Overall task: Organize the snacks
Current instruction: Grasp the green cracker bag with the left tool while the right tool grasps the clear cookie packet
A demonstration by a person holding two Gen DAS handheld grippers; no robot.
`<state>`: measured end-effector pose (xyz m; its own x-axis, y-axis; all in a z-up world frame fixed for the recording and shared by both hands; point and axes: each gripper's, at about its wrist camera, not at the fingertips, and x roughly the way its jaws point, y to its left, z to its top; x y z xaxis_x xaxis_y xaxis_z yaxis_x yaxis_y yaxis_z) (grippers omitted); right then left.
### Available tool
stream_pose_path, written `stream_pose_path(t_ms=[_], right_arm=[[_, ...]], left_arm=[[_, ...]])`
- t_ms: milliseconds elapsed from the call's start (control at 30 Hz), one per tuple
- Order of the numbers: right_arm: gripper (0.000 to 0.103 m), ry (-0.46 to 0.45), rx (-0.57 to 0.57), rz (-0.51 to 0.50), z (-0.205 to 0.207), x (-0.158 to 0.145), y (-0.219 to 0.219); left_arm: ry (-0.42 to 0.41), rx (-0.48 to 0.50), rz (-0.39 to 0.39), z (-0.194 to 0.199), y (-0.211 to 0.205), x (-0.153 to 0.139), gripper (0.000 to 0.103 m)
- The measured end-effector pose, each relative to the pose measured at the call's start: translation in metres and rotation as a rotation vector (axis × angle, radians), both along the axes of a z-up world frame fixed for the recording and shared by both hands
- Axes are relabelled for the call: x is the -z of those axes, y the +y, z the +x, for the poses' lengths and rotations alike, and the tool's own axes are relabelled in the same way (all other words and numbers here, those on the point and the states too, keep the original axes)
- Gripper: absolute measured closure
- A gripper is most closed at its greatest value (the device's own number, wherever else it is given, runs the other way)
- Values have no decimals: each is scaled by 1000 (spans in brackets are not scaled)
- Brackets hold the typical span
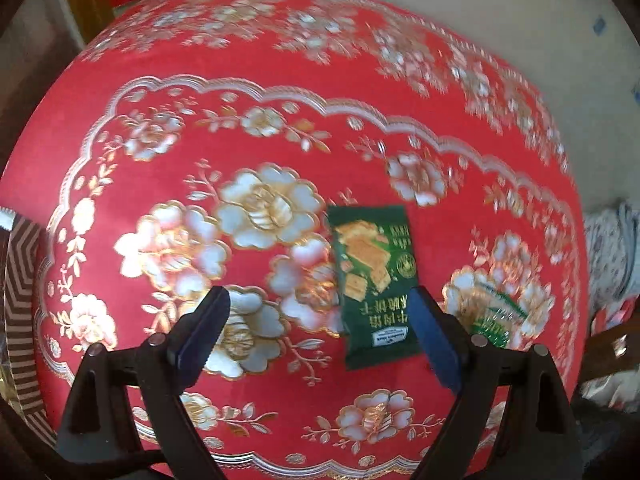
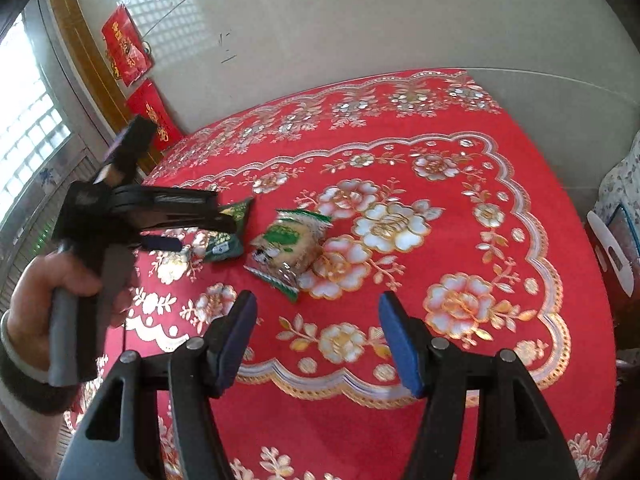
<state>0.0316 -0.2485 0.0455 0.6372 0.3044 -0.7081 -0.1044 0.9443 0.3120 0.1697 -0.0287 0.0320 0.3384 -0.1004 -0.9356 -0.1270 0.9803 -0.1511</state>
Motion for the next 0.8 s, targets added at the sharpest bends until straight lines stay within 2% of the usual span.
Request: stream_pose_path(t_ms=[100,300,433,533,600,667,700,733,800], right_arm=[[39,11,36,-7,14,0,9],[39,87,127,11,53,10,19],[39,116,130,8,62,18,28],[39,108,132,-27,62,17,32],[39,107,139,-20,64,16,30],[39,112,140,-21,68,16,32],[39,116,139,-31,70,15,34],[39,120,136,-39,73,15,36],[39,137,127,-55,78,18,43]], left_arm=[[-11,-2,-14,0,0,-3,13],[5,20,-27,7,-24,10,13],[-12,42,35,9,-33,13,12],[-30,53,37,14,-32,14,14],[-41,64,46,13,-26,13,25],[-52,84,40,11,-20,10,44],[-50,95,29,11,-17,9,48],[-48,105,22,11,-15,8,59],[-46,126,22,9,-12,6,64]])
